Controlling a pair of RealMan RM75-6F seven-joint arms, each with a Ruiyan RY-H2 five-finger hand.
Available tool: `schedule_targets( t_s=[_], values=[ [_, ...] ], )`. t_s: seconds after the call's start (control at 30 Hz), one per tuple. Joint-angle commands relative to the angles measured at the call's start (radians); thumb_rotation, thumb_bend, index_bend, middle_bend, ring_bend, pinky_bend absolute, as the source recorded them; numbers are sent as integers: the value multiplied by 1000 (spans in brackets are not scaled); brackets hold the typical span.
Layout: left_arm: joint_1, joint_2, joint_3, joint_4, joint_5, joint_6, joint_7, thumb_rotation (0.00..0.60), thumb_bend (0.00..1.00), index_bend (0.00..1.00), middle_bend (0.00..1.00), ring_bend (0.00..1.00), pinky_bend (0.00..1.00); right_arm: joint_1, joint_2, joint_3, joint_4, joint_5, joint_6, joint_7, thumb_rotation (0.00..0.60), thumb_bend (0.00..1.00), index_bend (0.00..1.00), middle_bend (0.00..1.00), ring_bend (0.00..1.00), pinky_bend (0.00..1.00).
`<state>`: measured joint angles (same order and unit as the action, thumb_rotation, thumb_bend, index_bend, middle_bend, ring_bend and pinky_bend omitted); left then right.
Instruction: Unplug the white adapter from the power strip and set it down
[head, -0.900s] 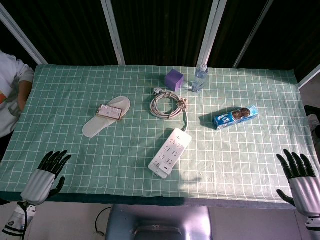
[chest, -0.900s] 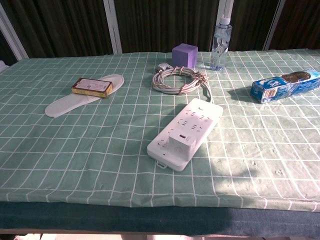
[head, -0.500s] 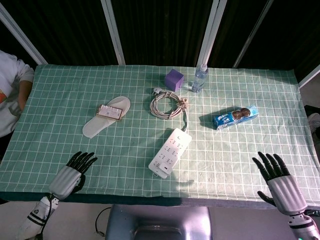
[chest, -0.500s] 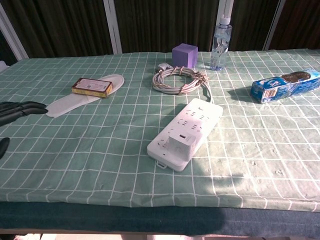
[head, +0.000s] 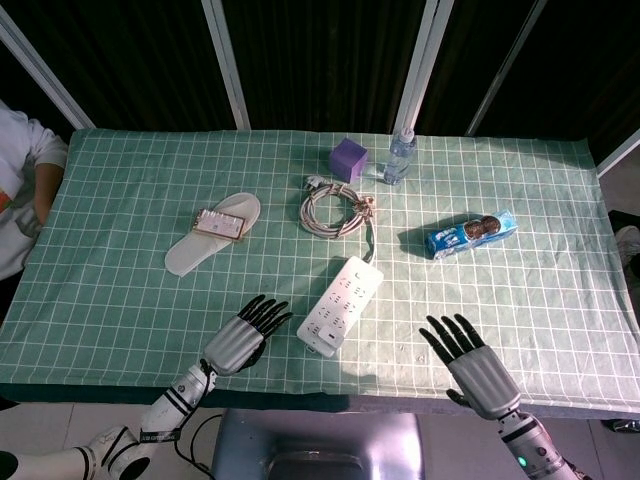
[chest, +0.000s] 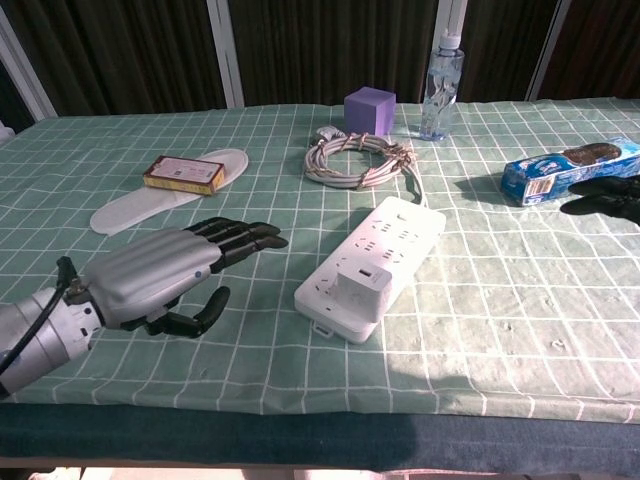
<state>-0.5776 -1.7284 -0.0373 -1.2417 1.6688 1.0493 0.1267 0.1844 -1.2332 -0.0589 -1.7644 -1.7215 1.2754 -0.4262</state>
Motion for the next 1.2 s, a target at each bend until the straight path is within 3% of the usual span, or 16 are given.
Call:
schedule_targets(
  t_s=[0.03,0.23,0.9,1.2],
  values=[
    [-29,-47,-14,41,-38,-48,36,600,729,0,6,0,20,11,-14,2,-6,13,-18,-10,600,163,0,0,0,0],
    [-55,-98,-13,78,-62,-75,61,600,727,0,6,0,18,19,-13,3,-22,22,-27,-19,600,163,0,0,0,0],
    [-89,-147,14,92,-91,-88,111,600,727,0,11,0,17,46,-25,-8,-35,32,-62,-32,600,163,0,0,0,0],
    [-94,-142,27,81,-98,-86,124,600,727,0,16,0,17,116,-129,16,-15,-35,-116,-85,600,163,0,0,0,0]
  ],
)
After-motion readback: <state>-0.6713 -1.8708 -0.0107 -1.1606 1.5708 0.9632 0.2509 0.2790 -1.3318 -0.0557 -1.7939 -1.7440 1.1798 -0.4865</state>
